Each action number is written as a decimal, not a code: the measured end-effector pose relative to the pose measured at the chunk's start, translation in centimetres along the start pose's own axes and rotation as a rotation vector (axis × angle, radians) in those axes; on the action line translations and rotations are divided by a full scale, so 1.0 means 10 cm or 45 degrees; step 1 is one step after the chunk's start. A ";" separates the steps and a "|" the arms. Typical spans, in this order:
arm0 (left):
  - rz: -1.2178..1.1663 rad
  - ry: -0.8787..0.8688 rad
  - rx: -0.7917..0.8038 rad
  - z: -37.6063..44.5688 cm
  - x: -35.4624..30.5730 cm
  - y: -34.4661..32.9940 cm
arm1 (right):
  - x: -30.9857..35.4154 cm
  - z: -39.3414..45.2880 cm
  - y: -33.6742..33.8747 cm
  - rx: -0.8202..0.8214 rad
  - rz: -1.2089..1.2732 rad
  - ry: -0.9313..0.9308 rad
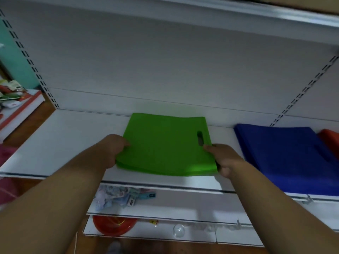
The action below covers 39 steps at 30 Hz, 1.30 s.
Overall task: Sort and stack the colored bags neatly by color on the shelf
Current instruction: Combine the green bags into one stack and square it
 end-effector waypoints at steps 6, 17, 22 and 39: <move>0.206 -0.136 0.062 -0.02 0.07 0.01 | 0.00 0.04 0.05 0.075 0.050 0.049; -0.049 -0.114 0.145 0.29 -0.19 0.01 | 0.23 0.28 -0.02 -0.142 -0.231 0.125; -0.257 -0.344 0.128 0.31 -0.27 -0.03 | 0.23 0.35 0.05 -0.179 -0.060 0.251; -0.311 -0.393 0.143 0.76 -0.23 -0.04 | 0.25 0.76 -0.06 -0.116 0.038 0.170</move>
Point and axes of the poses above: each hand's wrist, its own z-axis towards the middle knuckle, its own y-axis out of the back of the hand, x = y × z, the point moved 2 cm from there along z, towards the middle knuckle, and after that the axes turned 5 degrees about x, right-handed, at the moved point
